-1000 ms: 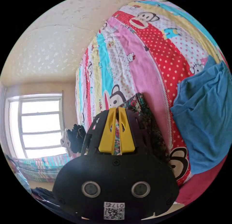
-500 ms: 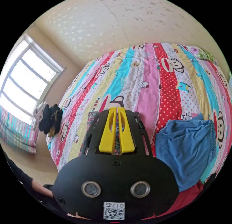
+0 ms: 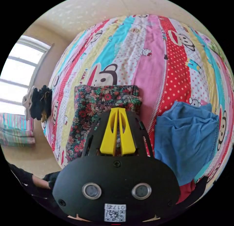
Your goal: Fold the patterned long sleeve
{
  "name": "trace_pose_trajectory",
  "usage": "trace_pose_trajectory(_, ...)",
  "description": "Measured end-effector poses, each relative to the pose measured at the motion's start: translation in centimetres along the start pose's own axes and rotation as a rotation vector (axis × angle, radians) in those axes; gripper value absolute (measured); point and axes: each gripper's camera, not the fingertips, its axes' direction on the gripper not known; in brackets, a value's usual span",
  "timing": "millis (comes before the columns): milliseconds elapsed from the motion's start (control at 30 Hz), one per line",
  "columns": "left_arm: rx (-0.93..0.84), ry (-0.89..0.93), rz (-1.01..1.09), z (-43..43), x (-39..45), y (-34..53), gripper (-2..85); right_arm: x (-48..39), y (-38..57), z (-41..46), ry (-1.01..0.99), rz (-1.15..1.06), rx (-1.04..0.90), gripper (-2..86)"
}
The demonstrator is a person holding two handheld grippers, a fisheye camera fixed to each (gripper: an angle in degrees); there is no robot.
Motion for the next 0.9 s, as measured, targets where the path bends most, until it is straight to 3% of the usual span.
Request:
trace_pose_trajectory(100, -0.022, 0.143, -0.011, -1.7, -2.5, -0.5, -1.0, -4.5, 6.0, -3.9, -0.033, -0.192, 0.128, 0.4)
trace_pose_trajectory(167, 0.080, 0.249, -0.080, -4.3, -4.9, -0.6, -1.0, -7.8, 12.2, -5.8, -0.103, -0.301, 0.248, 0.4)
trace_pose_trajectory(333, 0.547, 0.251, -0.167, -12.3, -11.2, -3.5, -1.0, -10.9, 22.2, -4.3, -0.167, -0.182, 0.368, 0.4)
trace_pose_trajectory(400, 0.591, 0.264, -0.084, -11.6, -12.2, -6.8, -1.0, -11.5, 24.1, -1.7, -0.239, -0.134, 0.361, 0.4)
trace_pose_trajectory(467, 0.473, 0.194, -0.007, -8.4, -12.4, -11.3, -1.0, -12.8, 24.6, 4.0, -0.146, -0.183, 0.216, 0.3)
trace_pose_trajectory(500, 0.324, 0.053, 0.006, -5.1, -12.4, -14.1, -0.9, -12.9, 24.6, 6.0, -0.070, -0.203, 0.153, 0.3)
trace_pose_trajectory(567, 0.160, -0.048, 0.100, 0.1, -12.2, -16.5, -0.9, -12.5, 25.7, 10.2, -0.002, -0.284, 0.199, 0.3)
trace_pose_trajectory(767, 0.230, 0.081, -0.082, -0.2, -13.5, -14.3, -0.9, -11.0, 22.1, 7.2, -0.124, -0.225, 0.038, 0.2)
trace_pose_trajectory(900, 0.424, 0.251, -0.107, -3.7, -12.7, -6.8, -0.9, -8.7, 24.9, 1.9, -0.015, -0.167, 0.278, 0.2)
